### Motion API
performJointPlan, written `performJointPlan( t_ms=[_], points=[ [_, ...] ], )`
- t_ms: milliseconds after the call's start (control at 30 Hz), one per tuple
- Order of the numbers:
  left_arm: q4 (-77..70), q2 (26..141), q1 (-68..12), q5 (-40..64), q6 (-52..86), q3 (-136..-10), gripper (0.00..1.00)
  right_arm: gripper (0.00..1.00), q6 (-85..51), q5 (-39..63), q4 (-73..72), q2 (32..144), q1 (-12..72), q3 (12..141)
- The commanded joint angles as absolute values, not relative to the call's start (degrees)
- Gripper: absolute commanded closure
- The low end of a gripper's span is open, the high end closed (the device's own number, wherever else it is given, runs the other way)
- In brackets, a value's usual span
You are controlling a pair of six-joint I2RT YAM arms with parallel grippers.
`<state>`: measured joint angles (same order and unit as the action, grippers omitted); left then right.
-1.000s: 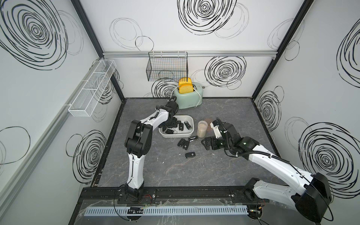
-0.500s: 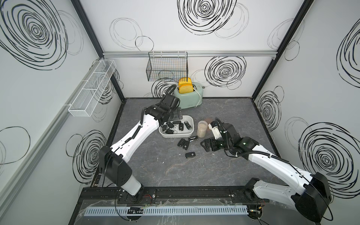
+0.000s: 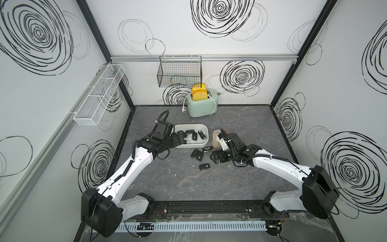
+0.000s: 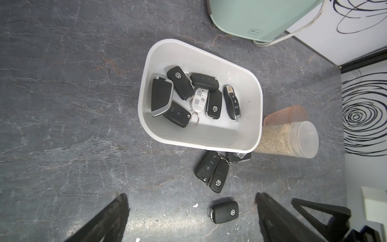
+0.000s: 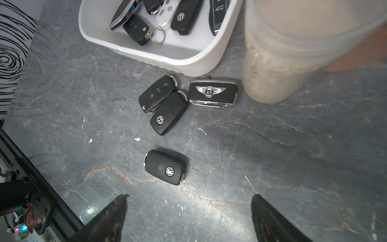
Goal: Place the car key into the storage box
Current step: Pick up the car key from the center of the board.
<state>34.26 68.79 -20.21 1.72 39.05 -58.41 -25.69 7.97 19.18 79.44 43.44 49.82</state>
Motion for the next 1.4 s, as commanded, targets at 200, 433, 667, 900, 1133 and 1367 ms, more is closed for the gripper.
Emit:
performJointPlan(
  t_ms=[200,433,667,900,1133,1367],
  points=[
    [27.23,64.77,-16.99,14.57,28.67,-50.52,0.02,0.11,-19.73,8.27,13.35,90.78,51.52,54.07],
    [25.62,61.91,-15.09,19.36,27.13,-42.93,0.02,0.06,-13.34,11.26,13.6,97.84,52.48,57.36],
    [23.66,59.46,-13.14,21.63,27.65,-38.61,0.02,0.02,-10.05,10.64,14.37,102.3,52.98,60.03],
    [23.83,58.13,-12.37,21.63,27.75,-36.41,0.02,0.04,-8.64,11.96,16.62,103.93,55.02,60.36],
    [22.56,56.5,-11.23,21.78,29.04,-34.19,0.02,0.1,-9.43,10.57,19.99,103.24,56.79,58.6],
    [22.15,57.98,-10.55,22.5,28.52,-34.1,0.02,0.18,-10.41,5.27,22.76,101.74,59.01,56.89]
  ],
)
